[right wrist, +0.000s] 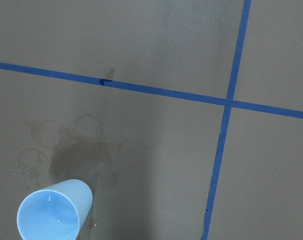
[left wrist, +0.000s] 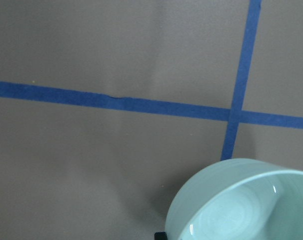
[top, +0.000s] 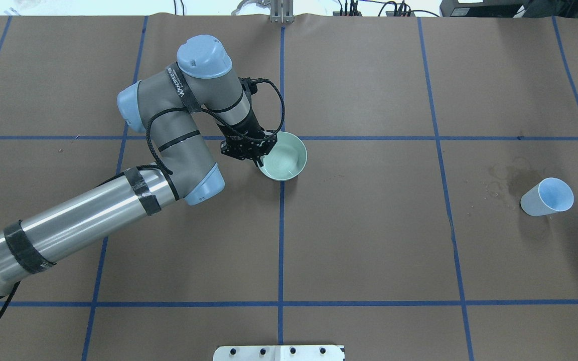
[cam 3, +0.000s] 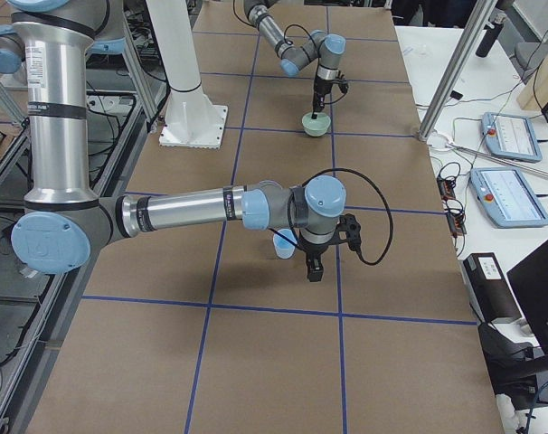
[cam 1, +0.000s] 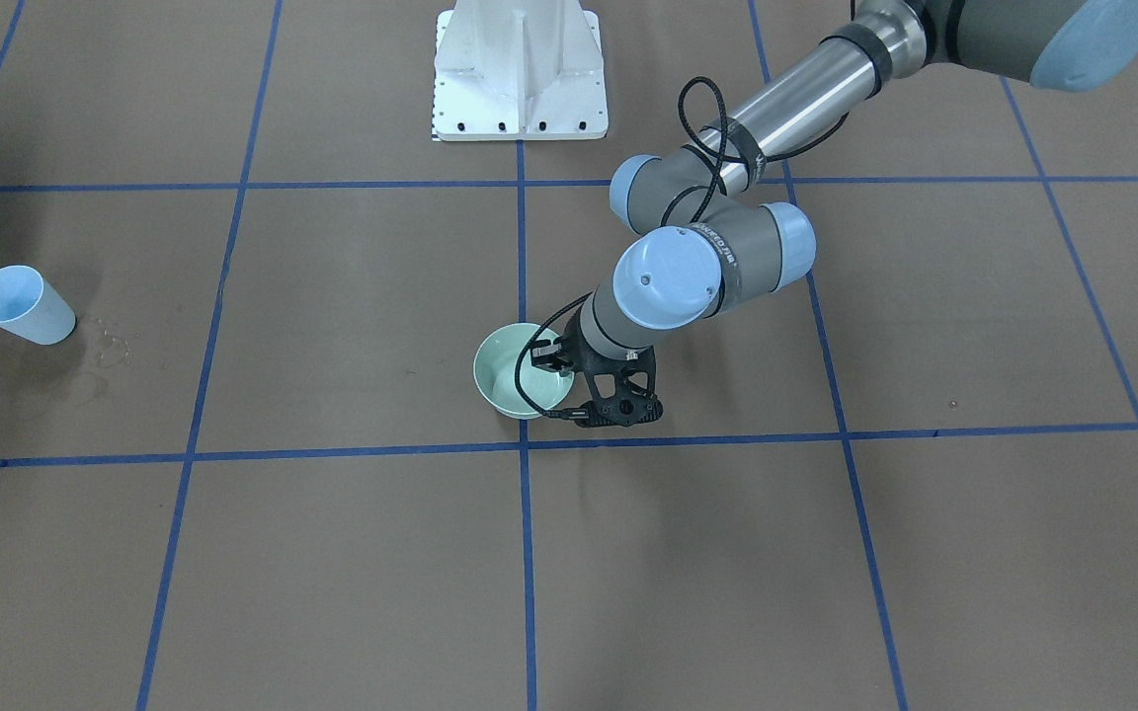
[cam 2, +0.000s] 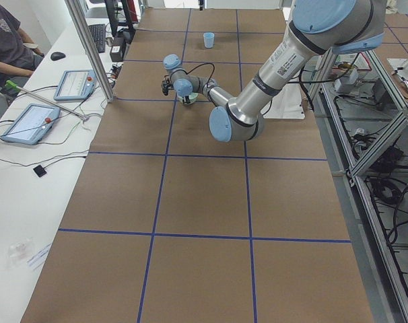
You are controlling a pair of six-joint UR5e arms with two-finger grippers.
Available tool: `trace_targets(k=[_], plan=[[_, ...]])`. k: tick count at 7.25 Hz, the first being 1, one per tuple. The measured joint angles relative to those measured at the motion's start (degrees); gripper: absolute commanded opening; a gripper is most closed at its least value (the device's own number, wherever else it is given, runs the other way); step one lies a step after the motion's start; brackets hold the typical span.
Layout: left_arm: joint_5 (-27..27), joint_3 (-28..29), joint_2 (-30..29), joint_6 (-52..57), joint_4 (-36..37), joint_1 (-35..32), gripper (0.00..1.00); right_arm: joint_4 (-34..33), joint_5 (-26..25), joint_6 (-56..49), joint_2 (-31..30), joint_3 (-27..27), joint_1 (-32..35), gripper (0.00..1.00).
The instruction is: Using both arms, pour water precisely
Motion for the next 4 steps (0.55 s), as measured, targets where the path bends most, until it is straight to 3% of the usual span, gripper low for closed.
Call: trace_targets(k=[1,4], plan=[[0.0,0.0,0.0,0.0,0.0,0.0,0.99,0.0,0.0,0.0,0.0,0.0,0.0,0.99],[0.0,-2.9,0.0,-0.6,-0.1,-1.0,1.0,0.0,0.0,-0.2,0.0,0.1,0.0,0.99]])
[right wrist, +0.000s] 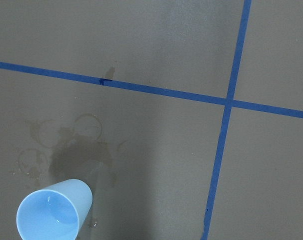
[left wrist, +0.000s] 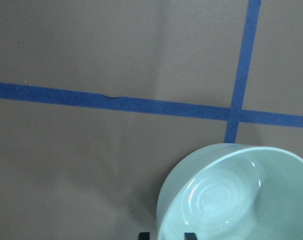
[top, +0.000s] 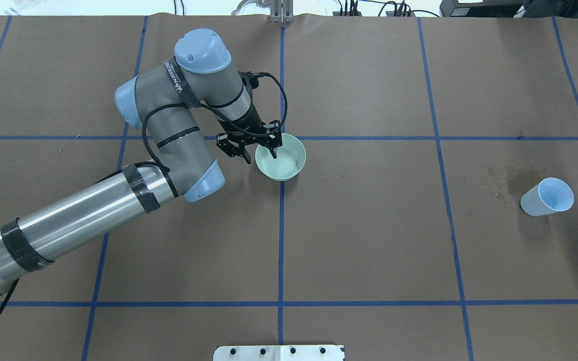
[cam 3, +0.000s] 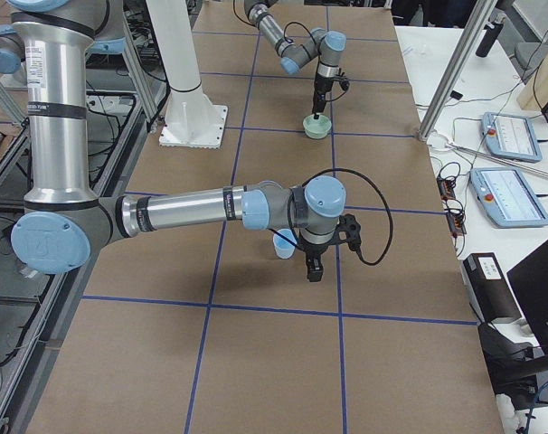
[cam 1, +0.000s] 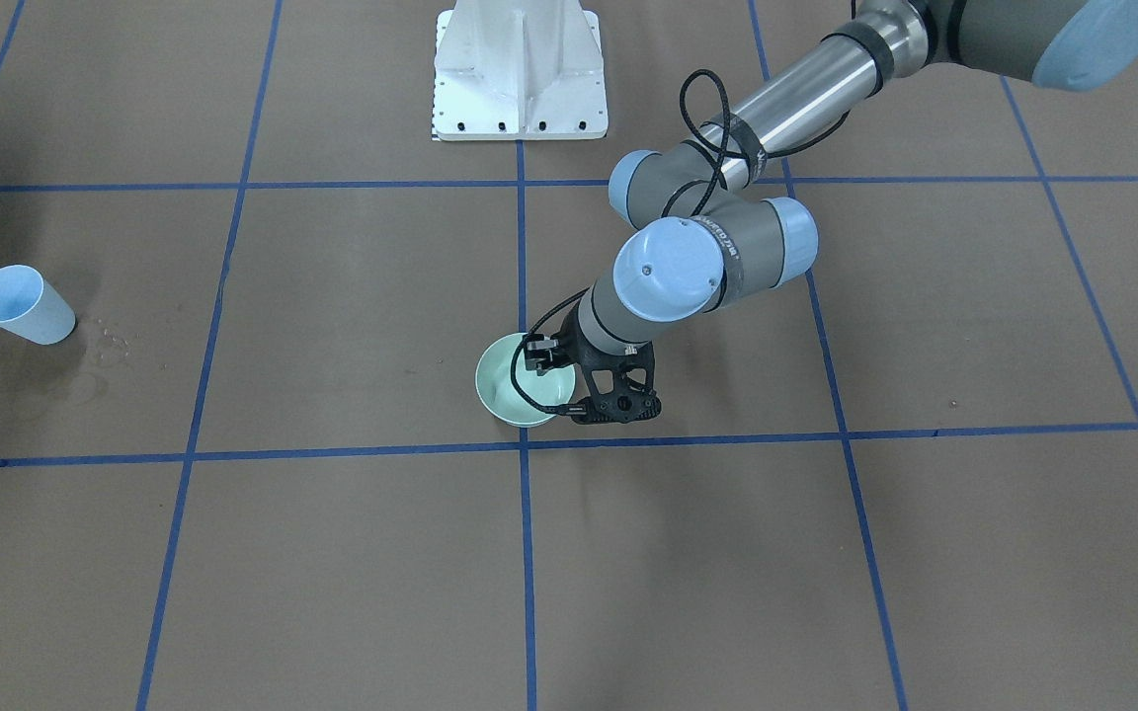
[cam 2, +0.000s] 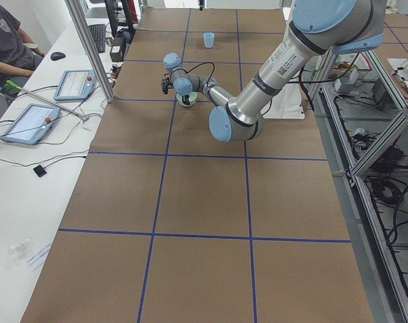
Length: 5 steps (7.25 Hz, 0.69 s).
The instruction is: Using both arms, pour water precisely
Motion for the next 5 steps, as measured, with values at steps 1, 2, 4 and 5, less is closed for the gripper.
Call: trace_targets(k=[1,2,4,5], plan=[[-0.2,-3.7,0.8,-0.6,0.2,-1.2,1.0,1.1,0.0,-0.1,-0.2,0.1,0.0,1.0],[-0.4,-9.4,3.5,-1.5,0.6,-2.5,1.0,4.9,0.0,0.0,-1.1,0.0,-0.1,1.0],[-0.4,-21.4,11.7,-3.2,0.9,-4.7,1.0,21.5,-0.2,0.5,-5.8,-0.6,-2.4,1.0],[-0.2,-23.8,14.0,-3.4,0.8,-5.1,1.0,33.5,-0.4,3.1,-8.9,-0.9,-5.2,1.0]])
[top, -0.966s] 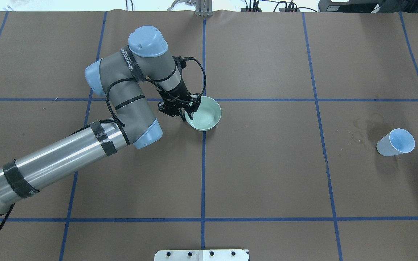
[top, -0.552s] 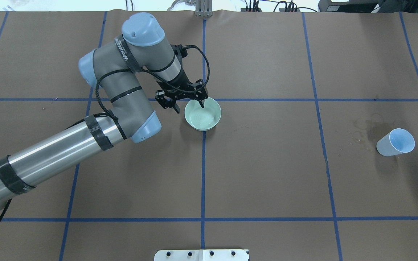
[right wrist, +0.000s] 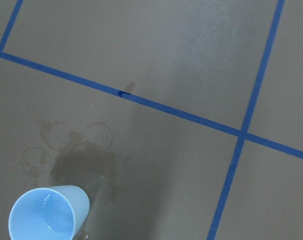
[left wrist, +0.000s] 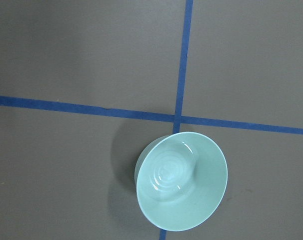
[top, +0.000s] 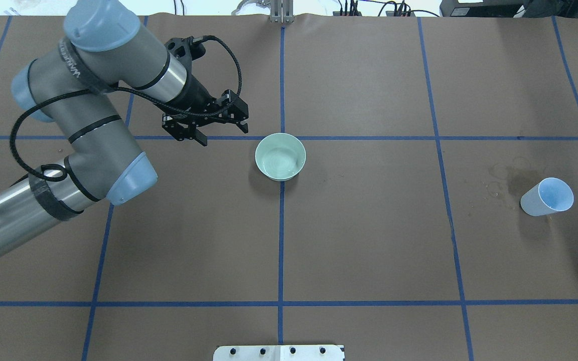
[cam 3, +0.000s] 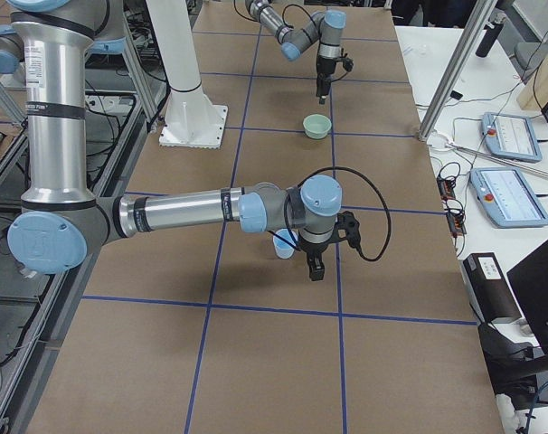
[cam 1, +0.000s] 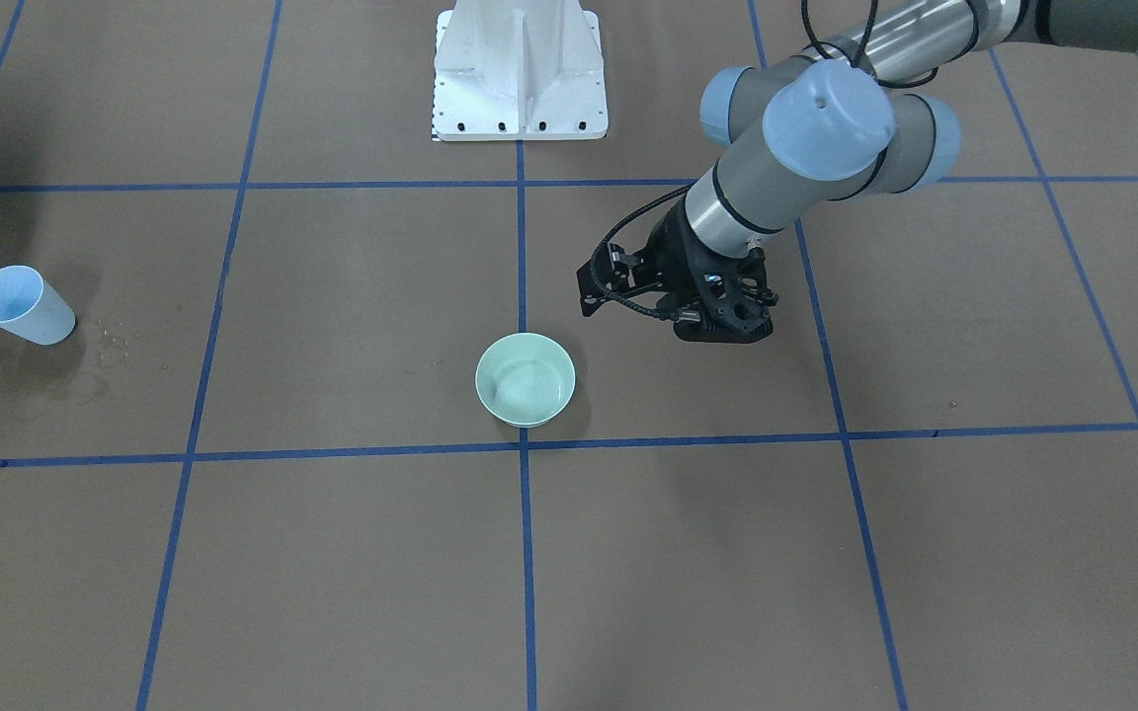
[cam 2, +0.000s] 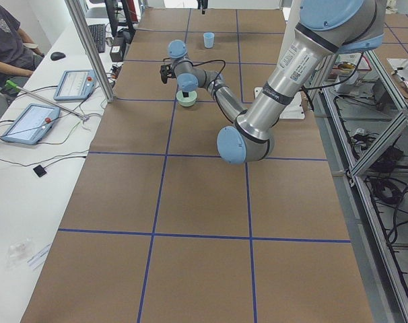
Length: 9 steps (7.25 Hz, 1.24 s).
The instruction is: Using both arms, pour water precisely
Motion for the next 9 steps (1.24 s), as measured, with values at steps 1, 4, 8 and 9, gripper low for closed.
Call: trace_targets(k=[1,4,8,9], plan=[[0.1,-1.0,1.0,-0.1,0.0,-0.2,1.0,12.3,-0.2,6.3,-2.3,-0.5,-3.4,1.0],[0.1,-1.8,1.6,-0.1,0.0,-0.4,1.0,41.7,-3.3,23.4,-8.2,-4.2,-11.1,1.0],[0.2,-2.8,1.8,-0.3,0.0,-0.4,1.0,51.8,-12.0,33.1,-10.5,-5.5,-14.8,1.0],[0.2,-2.8,1.8,-0.3,0.0,-0.4,1.0,53.3,-14.1,34.5,-10.6,-6.0,-17.2,1.0]])
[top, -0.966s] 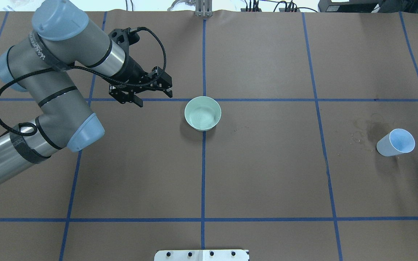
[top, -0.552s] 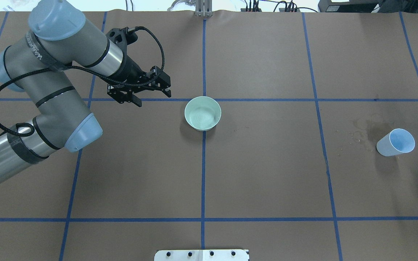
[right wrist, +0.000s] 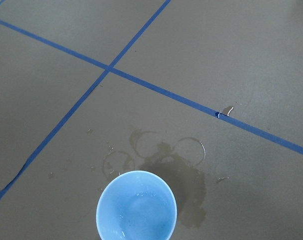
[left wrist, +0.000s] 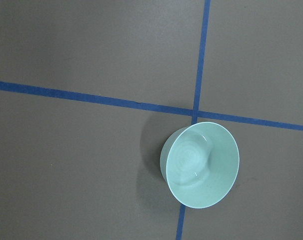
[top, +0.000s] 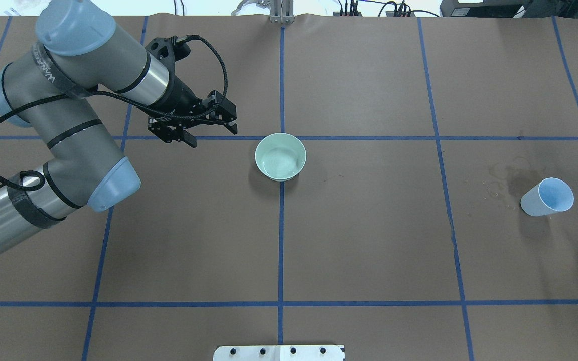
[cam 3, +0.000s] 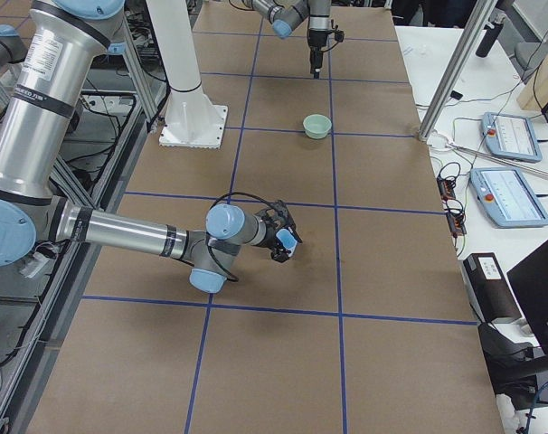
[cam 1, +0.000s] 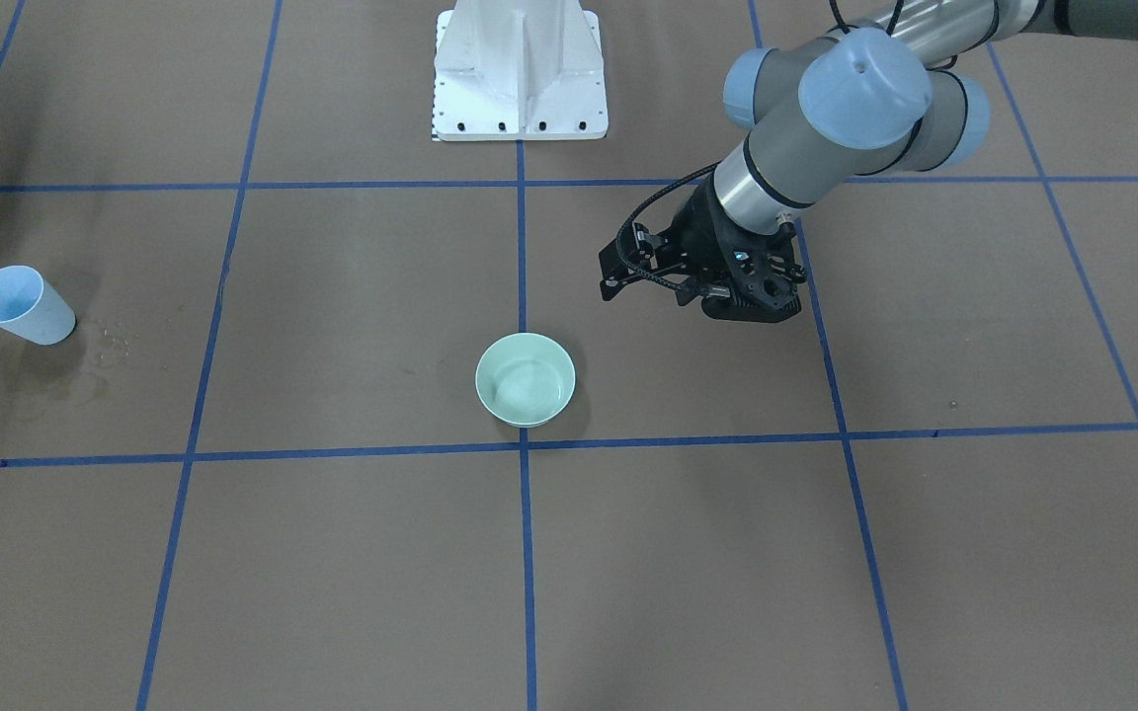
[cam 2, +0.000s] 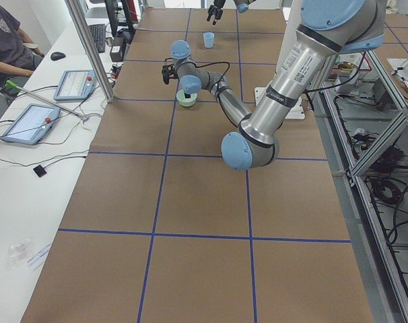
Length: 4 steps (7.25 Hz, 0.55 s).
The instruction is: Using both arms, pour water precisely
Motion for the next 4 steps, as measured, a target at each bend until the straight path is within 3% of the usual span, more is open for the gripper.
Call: trace_targets(k=[4], plan=[[0.0,0.0,0.0,0.0,0.0,0.1,1.0,2.1,-9.3,-1.1,-1.5,-0.6,-8.6,1.0]])
